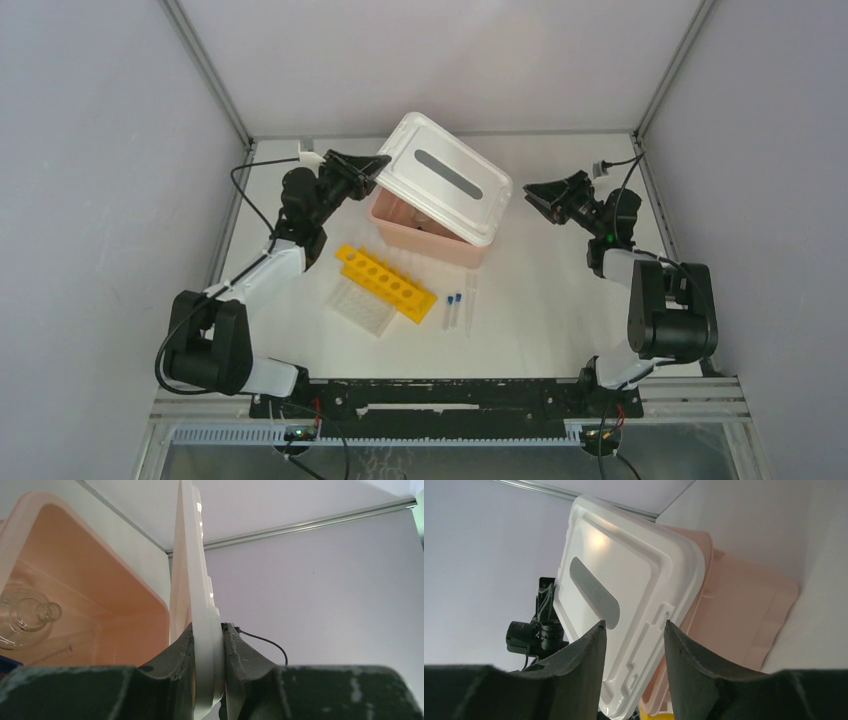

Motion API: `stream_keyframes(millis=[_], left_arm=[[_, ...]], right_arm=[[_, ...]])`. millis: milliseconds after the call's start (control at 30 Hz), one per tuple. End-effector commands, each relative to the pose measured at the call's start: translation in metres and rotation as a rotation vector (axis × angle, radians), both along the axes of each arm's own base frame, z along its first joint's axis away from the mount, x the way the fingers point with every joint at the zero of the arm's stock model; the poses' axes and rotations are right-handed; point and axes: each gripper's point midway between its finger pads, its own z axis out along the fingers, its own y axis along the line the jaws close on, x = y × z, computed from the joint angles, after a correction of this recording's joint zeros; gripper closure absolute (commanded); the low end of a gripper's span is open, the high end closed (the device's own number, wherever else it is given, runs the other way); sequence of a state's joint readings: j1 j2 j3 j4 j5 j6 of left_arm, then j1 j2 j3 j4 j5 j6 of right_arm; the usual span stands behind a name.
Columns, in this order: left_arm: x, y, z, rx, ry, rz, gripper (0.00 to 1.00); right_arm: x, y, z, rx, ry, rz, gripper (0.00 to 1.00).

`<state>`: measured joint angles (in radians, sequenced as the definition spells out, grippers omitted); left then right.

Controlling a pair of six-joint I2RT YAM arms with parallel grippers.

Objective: Organize the chemistry lab equipment

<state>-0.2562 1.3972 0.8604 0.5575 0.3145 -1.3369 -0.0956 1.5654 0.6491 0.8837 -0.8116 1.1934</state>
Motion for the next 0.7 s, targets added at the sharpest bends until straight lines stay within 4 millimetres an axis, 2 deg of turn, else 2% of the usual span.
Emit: stream_keyframes(millis=[0, 233, 333, 400, 667], left_arm=[[-0.016, -0.001, 0.043, -0.041, -0.105, -0.023, 1.00], [-0.022, -0.002, 0.030, -0.004, -0.102, 0.000, 1.00], [-0.023, -0.006, 0.025, 0.003, -0.111, 0.002, 1.00], [-0.023, -0.008, 0.021, 0.010, -0.110, 0.006, 1.00], [-0.024, -0.003, 0.013, 0.039, -0.129, 0.064, 1.00]], right_arm=[[-0.004, 0.004, 0.012, -0.058, -0.066, -0.011, 0.46], [-0.008, 0.020, -0.003, -0.125, -0.018, -0.010, 0.42], [-0.007, 0.020, -0.008, -0.144, 0.003, -0.025, 0.42], [-0.012, 0.031, -0.010, -0.154, 0.011, -0.003, 0.42], [-0.015, 0.037, -0.020, -0.196, 0.045, -0.003, 0.42]])
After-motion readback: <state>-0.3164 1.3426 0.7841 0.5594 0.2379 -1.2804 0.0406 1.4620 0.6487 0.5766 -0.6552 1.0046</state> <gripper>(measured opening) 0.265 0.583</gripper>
